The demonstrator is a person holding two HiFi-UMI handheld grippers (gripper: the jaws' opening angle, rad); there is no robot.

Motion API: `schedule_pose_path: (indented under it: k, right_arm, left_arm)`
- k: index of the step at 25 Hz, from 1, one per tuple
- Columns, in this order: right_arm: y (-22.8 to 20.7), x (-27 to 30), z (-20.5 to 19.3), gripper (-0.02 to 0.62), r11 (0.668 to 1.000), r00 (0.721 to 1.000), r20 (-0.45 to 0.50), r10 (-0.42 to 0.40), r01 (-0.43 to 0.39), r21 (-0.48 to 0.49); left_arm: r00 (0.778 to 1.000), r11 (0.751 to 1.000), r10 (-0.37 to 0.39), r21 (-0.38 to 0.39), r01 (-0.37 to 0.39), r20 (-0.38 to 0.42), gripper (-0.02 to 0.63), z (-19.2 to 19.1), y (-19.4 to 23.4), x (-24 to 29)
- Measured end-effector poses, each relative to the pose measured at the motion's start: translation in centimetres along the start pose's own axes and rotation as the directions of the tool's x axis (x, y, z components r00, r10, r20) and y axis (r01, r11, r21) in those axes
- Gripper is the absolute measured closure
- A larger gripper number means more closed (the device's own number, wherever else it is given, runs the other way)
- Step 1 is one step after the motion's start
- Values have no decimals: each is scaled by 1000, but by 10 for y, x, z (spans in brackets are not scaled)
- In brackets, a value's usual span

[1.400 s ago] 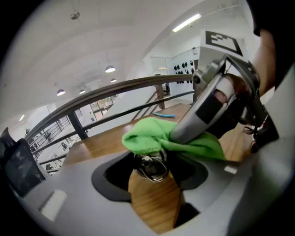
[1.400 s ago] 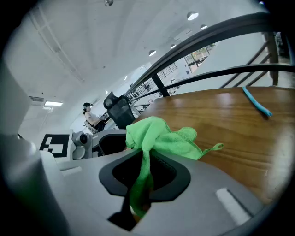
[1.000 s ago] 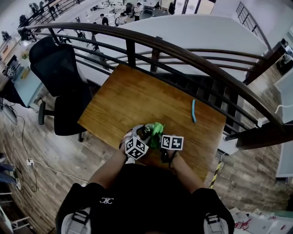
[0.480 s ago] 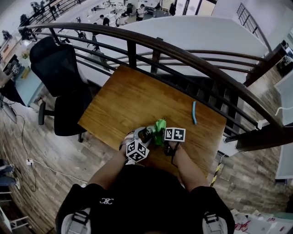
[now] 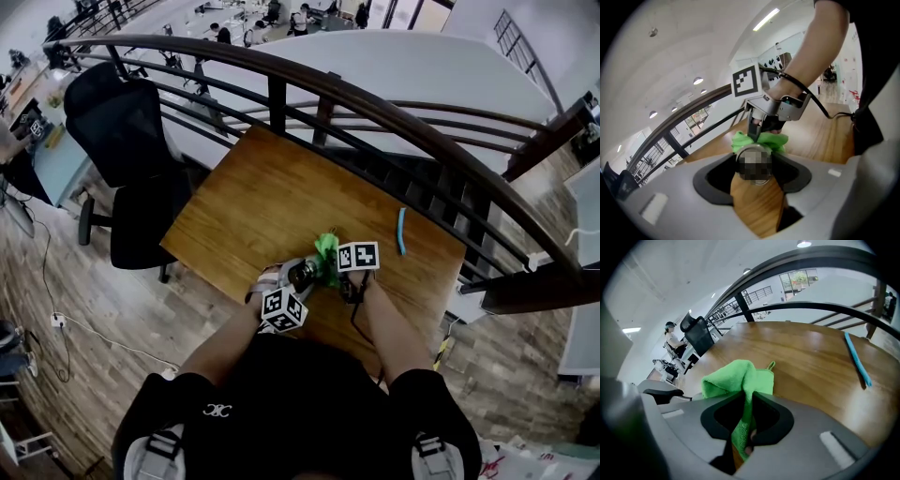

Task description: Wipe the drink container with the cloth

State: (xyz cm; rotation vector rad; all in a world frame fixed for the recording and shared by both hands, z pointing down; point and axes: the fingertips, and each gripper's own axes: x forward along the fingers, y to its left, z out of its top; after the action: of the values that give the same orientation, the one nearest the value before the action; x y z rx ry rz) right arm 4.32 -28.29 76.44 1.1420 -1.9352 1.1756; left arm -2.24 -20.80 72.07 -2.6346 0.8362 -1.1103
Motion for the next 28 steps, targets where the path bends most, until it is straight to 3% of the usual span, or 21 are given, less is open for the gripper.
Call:
schedule_pose_path:
  k: [4, 10, 18, 24, 28]
  right_arm:
    - [13, -1, 9, 548, 998, 1000, -10, 25, -26, -48]
    - [33, -7, 14, 548, 995, 997, 11, 83, -82, -48]
    - [54, -20, 18, 548, 987, 994, 1, 114, -113, -117]
    - [81, -30, 18, 547, 971, 982, -2, 187, -185, -149]
    - [93, -34, 16, 548, 963, 985, 13, 169, -162, -214]
  left_arm:
    - [1000, 1000, -3, 5, 3, 1, 314, -1, 1, 0]
    - [1000, 1000, 2, -12, -2, -2, 314, -1, 1, 0]
    - [1000, 1000, 2, 23, -2, -6, 314, 2, -1, 1]
    - [1000, 1000, 1, 11, -1, -8, 314, 2, 1, 1]
    - [1000, 1000, 1, 4, -1, -6, 314, 3, 2, 2]
